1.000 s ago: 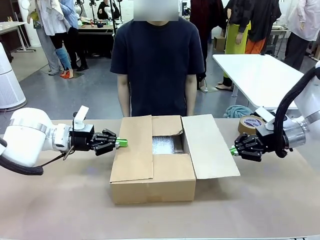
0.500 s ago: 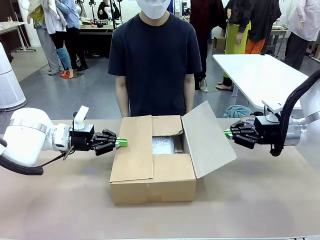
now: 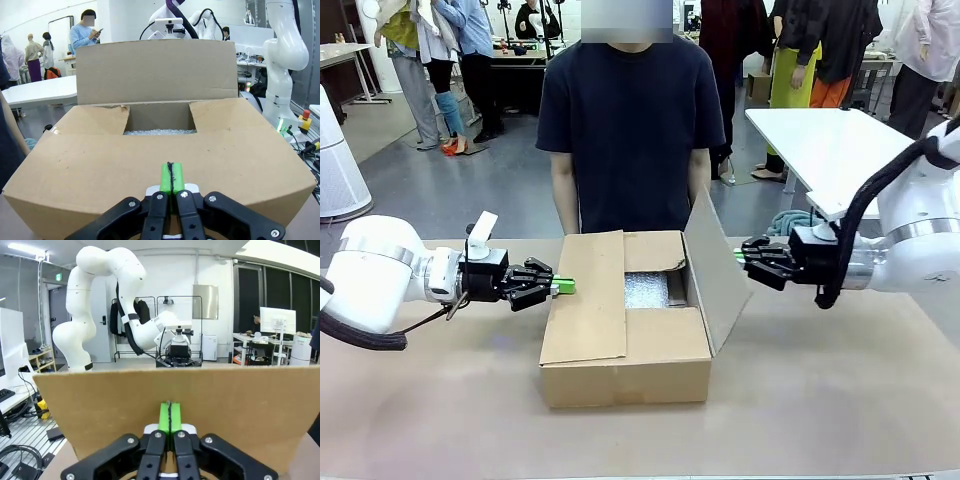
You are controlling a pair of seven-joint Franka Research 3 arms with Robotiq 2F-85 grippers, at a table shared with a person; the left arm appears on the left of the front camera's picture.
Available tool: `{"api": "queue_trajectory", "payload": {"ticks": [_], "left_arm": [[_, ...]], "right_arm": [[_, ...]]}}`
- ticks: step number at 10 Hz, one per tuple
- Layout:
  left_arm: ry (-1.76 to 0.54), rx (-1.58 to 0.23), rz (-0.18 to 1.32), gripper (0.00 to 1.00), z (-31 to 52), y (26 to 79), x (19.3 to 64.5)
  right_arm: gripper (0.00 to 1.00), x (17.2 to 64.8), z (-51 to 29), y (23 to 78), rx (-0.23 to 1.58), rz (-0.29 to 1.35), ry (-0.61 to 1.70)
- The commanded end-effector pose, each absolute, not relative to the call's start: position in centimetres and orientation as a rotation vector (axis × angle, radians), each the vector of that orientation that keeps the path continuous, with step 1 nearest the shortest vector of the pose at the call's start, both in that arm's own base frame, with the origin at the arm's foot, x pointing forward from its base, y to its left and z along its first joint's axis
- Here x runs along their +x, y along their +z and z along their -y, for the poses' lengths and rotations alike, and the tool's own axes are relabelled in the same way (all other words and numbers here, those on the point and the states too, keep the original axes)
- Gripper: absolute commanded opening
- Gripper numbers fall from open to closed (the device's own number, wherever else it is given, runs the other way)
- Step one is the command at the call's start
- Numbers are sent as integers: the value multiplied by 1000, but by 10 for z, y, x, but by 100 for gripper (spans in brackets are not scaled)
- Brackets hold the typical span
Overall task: Wrap the clocks to prevent damage.
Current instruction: Push the left (or right) flap of the Package Box to close it.
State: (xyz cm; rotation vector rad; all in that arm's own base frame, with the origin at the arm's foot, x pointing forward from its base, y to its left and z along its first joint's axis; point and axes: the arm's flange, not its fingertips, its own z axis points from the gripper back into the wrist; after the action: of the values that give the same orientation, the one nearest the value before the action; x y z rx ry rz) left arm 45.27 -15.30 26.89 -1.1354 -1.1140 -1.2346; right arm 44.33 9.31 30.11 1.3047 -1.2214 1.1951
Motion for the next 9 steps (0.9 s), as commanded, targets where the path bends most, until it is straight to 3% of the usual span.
{"api": "queue_trajectory", "payload": {"ticks": [1, 5, 9], "left_arm": [[-1235, -1123, 1107, 0, 153, 266, 452], [-1235, -1123, 1107, 0, 153, 266, 452], [-1235, -1123, 1107, 0, 153, 266, 452]], "right_arm": [[1, 453, -117, 296, 1276, 1213, 1202], [1, 456, -138, 255, 1252, 1110, 1228], [1, 454, -134, 239, 1221, 1108, 1226]]}}
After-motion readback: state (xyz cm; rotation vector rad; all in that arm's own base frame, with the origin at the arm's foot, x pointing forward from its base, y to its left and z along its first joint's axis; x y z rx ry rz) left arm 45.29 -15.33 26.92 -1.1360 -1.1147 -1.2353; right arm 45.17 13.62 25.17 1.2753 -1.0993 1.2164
